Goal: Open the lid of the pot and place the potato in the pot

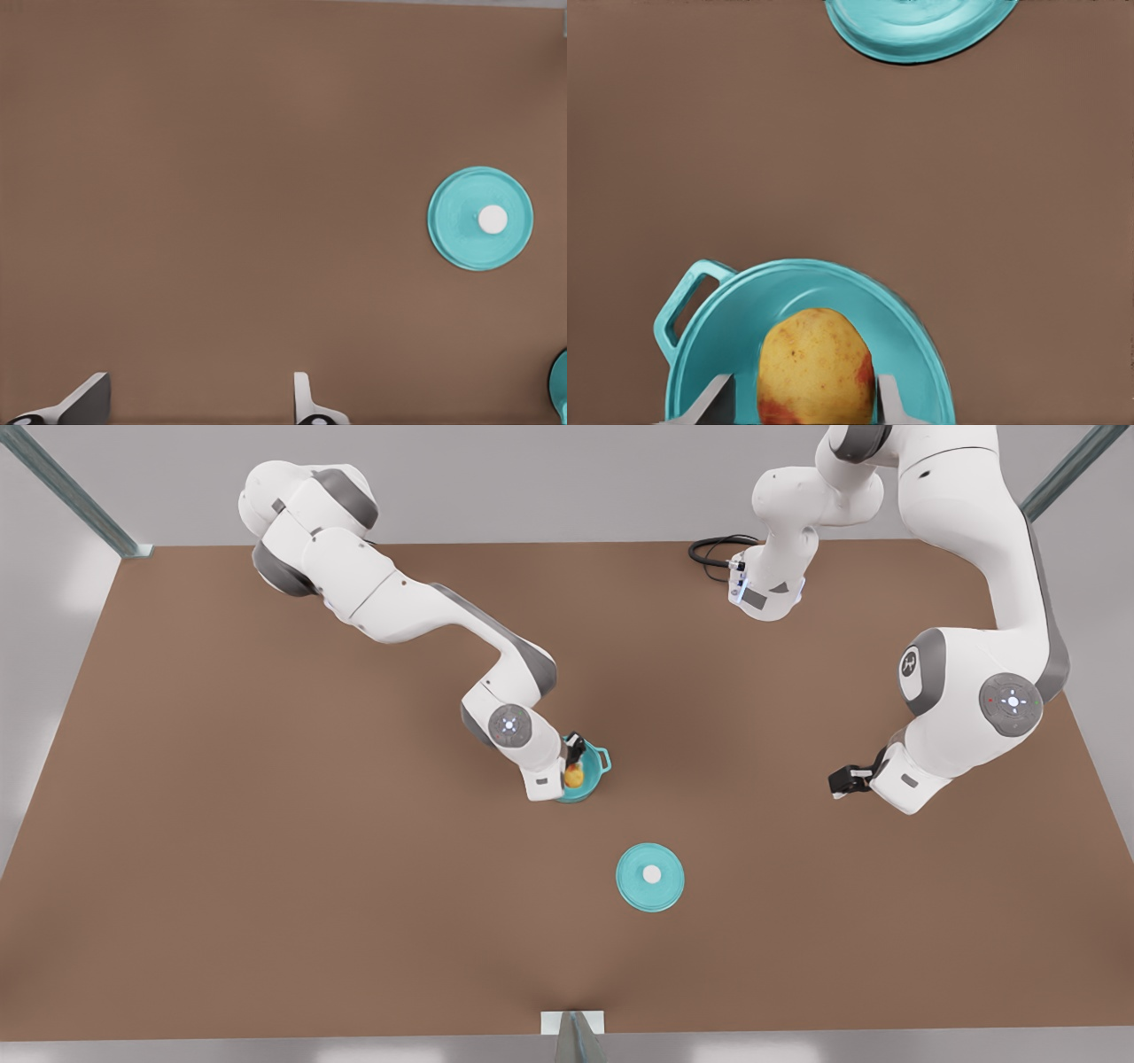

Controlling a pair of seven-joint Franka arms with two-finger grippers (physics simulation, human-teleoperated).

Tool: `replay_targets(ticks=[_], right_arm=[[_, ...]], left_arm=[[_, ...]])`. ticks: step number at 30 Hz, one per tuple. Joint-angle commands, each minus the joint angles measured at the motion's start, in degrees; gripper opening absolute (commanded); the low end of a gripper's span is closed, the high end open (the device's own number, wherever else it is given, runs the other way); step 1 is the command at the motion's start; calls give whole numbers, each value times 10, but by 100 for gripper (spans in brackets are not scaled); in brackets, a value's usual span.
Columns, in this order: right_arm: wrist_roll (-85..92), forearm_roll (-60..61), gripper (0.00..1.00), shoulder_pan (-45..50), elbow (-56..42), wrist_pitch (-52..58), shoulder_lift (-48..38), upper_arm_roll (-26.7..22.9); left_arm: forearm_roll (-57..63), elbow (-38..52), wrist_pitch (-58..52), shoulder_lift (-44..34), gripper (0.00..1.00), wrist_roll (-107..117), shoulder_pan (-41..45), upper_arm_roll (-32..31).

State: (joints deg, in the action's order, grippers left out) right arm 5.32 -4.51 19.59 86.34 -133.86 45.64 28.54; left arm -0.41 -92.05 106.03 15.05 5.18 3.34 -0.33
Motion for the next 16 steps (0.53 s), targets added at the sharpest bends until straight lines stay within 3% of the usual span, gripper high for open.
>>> replay_targets(ticks=[1,5,8,12,13,15,16], right_arm=[[-68,-2,100,0,0,-10,-1,0],[-63,1,100,-28,-13,20,-43,-5],[-24,-24,100,-214,-15,206,-158,-6],[48,-84,100,-337,-7,309,-227,-5],[42,-76,96,-366,26,303,-238,-5],[-14,-46,97,-386,210,164,-336,-5],[-14,-45,98,-391,211,164,-336,-6]], left_arm=[[1,0,0,0,100,-6,0,0],[1,-5,-1,-3,100,-6,1,-2],[-6,1,-28,-3,100,12,8,-23],[-5,6,-22,2,100,9,9,-58],[-3,6,-22,2,100,8,8,-58],[-2,6,-22,2,100,7,9,-60],[-3,6,-22,1,100,11,9,-61]])
